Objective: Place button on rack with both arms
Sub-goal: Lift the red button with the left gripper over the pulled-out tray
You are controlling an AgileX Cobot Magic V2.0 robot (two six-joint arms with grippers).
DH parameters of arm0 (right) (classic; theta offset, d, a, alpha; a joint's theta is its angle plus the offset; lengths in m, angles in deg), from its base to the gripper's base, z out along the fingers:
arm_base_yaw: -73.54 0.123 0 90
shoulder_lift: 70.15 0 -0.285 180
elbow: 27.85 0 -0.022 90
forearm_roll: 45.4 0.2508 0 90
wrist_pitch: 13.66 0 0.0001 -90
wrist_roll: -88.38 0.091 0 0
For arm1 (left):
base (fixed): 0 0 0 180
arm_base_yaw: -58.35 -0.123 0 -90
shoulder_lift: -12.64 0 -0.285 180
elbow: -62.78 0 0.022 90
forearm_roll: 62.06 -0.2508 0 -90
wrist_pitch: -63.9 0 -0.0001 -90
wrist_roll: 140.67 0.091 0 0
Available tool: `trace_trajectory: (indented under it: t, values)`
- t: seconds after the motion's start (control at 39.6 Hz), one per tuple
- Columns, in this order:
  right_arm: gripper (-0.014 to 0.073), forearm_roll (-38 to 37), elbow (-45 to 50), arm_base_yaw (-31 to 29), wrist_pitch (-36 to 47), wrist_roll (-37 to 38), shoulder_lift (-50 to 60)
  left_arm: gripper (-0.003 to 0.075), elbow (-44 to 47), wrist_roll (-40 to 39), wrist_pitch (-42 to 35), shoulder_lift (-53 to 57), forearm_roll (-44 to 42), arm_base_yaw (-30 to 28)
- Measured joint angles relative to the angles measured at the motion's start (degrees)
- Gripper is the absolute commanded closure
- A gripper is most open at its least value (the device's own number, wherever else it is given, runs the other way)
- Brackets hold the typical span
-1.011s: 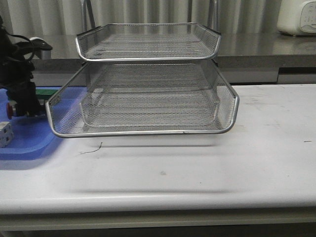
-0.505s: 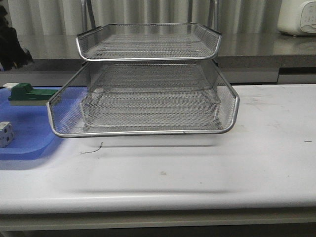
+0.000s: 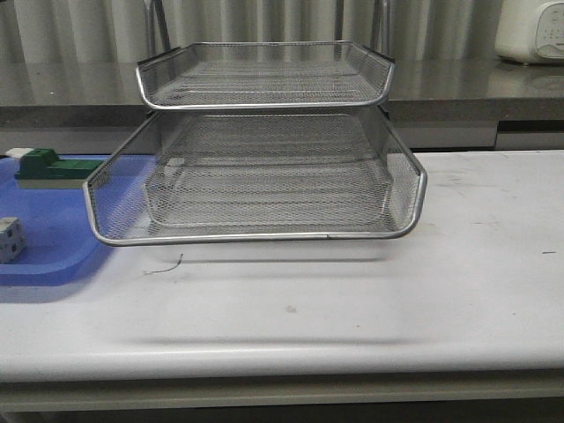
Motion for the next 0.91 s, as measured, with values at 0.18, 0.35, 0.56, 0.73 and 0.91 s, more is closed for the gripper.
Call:
trace_trajectory:
  t: [0.18, 0.35, 0.56, 0.73, 0.91]
  values:
    - [0.0654, 0.00, 0.00, 0.00, 0.00, 0.00, 0.00, 0.0666, 0.00, -0.41, 1.77, 1.88, 1.36, 3.43]
    - [0.0654, 0.00, 0.00, 0.00, 0.00, 0.00, 0.00, 0.0666, 0.00, -1.21, 1.98, 1.87, 1.43, 8.73]
    - [0.0654, 0.00, 0.00, 0.00, 0.00, 0.00, 0.00, 0.0666, 0.00, -4.86, 1.98, 1.87, 0.52, 15.41]
    - [0.0654, 0.00, 0.00, 0.00, 0.00, 0.00, 0.00, 0.0666, 0.00, -10.01, 2.08, 1.87, -6.06, 21.43]
    - [0.0654, 0.00, 0.00, 0.00, 0.00, 0.00, 0.00, 0.0666, 1.57, -11.50, 2.08, 1.87, -7.65, 27.12]
